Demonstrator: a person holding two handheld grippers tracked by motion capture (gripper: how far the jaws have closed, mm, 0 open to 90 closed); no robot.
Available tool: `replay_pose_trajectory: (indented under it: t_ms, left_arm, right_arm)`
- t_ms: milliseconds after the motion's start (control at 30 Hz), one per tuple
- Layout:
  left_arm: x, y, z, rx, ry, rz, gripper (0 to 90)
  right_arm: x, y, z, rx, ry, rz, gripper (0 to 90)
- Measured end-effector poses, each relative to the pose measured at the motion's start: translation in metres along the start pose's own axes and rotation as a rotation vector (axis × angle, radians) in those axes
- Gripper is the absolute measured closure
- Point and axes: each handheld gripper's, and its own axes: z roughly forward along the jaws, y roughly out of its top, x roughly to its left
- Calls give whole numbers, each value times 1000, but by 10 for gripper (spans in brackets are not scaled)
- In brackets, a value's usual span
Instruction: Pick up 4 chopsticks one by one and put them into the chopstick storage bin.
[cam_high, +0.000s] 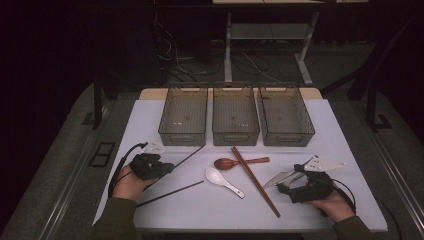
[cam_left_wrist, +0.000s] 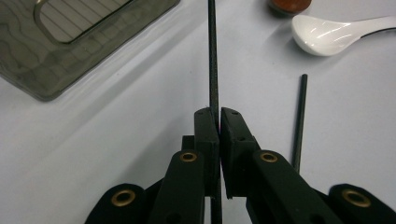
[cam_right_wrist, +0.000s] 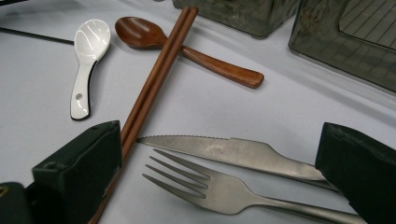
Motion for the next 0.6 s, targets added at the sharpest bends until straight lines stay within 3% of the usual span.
replay_pose_trajectory:
  t_ms: [600]
  left_arm:
    - [-3, 16, -12, -82, -31, 10, 853]
  right_arm:
    - [-1, -1, 2, -15, 3, -16, 5]
